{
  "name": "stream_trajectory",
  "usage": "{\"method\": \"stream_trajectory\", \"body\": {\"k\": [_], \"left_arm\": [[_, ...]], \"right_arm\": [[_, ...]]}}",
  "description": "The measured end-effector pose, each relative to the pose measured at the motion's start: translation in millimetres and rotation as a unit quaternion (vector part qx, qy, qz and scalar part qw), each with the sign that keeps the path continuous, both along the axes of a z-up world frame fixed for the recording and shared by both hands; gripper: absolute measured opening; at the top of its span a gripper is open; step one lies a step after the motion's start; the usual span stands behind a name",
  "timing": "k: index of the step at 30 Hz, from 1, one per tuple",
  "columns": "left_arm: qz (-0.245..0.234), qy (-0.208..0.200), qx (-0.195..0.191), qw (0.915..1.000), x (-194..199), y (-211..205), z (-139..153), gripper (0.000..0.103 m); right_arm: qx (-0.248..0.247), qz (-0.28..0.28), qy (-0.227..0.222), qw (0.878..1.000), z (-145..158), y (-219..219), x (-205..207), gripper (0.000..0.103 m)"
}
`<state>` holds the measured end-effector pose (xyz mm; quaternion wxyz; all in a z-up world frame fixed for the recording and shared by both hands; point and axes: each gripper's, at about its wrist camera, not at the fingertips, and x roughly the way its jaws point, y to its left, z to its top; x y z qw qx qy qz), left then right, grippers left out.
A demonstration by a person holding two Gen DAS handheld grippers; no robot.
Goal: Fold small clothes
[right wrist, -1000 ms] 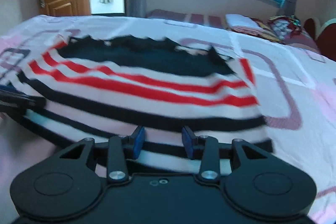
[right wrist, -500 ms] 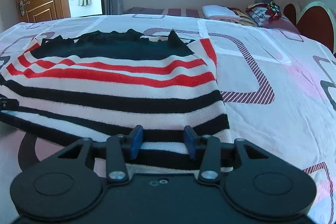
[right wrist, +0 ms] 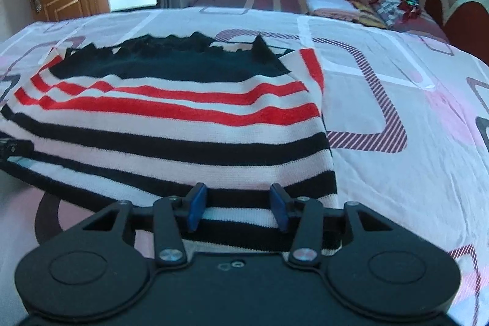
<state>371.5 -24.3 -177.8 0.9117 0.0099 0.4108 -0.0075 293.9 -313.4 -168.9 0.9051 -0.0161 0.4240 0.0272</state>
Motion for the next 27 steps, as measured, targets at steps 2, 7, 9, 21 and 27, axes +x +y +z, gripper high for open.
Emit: {"method": "stream_trajectory", "body": {"k": [2, 7, 9, 21, 27], "left_arm": [[0.0, -0.016, -0.007, 0.9999, 0, 1, 10, 0.103], [0.002, -0.03, -0.005, 0.9995, 19, -4, 23, 0.103], [0.005, -0.031, -0.005, 0.9995, 30, -7, 24, 0.103], [0.032, -0.023, 0.0, 0.9992, 78, -19, -10, 0.103], [0.034, -0.02, -0.004, 0.9992, 84, -18, -11, 0.103]], "right_arm": [[0.0, 0.009, -0.004, 1.0, 8, 2, 1, 0.051], [0.003, 0.028, -0.047, 0.998, 32, 18, 10, 0.056], [0.001, 0.033, -0.06, 0.998, 37, 26, 21, 0.056], [-0.002, 0.046, -0.047, 0.998, 6, 48, 90, 0.056], [-0.006, 0.052, -0.049, 0.997, -5, 35, 95, 0.061]]}}
